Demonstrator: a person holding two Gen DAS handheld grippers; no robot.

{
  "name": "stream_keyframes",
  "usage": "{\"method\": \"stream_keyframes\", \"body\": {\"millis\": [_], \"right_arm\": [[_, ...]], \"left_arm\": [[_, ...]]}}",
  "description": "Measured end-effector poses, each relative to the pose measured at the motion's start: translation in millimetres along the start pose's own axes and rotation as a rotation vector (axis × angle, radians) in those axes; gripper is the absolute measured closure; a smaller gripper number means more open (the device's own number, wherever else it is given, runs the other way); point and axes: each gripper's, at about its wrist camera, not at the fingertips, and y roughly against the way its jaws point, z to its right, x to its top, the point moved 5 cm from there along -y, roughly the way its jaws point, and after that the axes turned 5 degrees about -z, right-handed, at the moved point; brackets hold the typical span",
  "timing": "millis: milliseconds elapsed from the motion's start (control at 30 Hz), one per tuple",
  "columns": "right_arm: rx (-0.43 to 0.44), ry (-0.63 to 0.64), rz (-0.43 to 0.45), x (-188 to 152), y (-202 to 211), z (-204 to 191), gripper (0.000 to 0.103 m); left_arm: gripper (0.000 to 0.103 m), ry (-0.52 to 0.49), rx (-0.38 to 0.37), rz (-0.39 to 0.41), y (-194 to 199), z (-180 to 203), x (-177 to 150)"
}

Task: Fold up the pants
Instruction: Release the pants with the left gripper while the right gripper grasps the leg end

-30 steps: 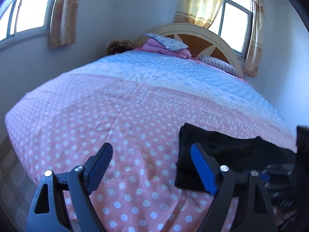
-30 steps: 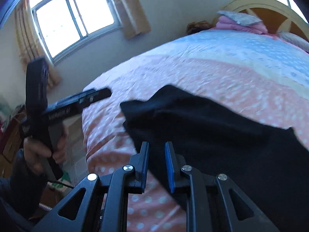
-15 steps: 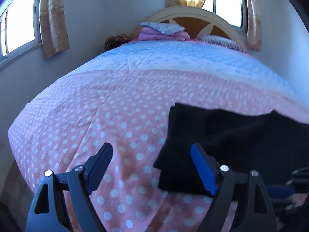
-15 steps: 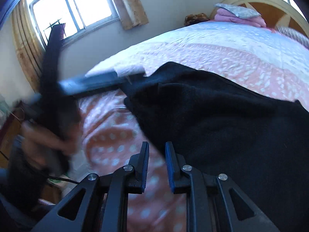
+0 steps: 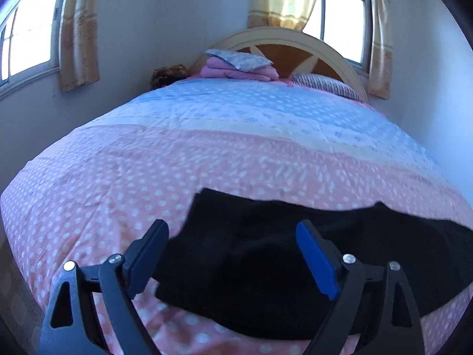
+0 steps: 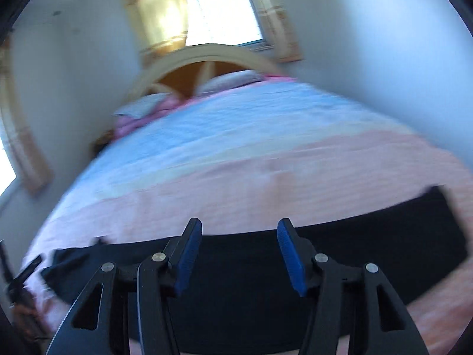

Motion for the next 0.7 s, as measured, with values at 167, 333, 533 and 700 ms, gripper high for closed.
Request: {"method": "stream_keyframes", "body": {"millis": [167, 333, 533, 700], "right_arm": [[-0.252, -0.16, -0.027, 9, 15, 139, 0.048], [-0.198, -0.477, -0.041, -28, 44, 227, 0.047], [-0.209, -0.473, -0.053, -58, 41, 231, 0.048], [-0.187, -0.425, -0.086, -55, 27, 225, 0.048]], "left_arm": [[0.012, -0.087, 0.052, -0.064, -24, 24, -27], [0.005, -0.145, 0.163, -0.074, -30, 32, -28], [0.003, -0.102, 0.16, -0.108, -32, 30, -25], [0.003, -0.099, 0.16, -0.106, -32, 31, -26]]}}
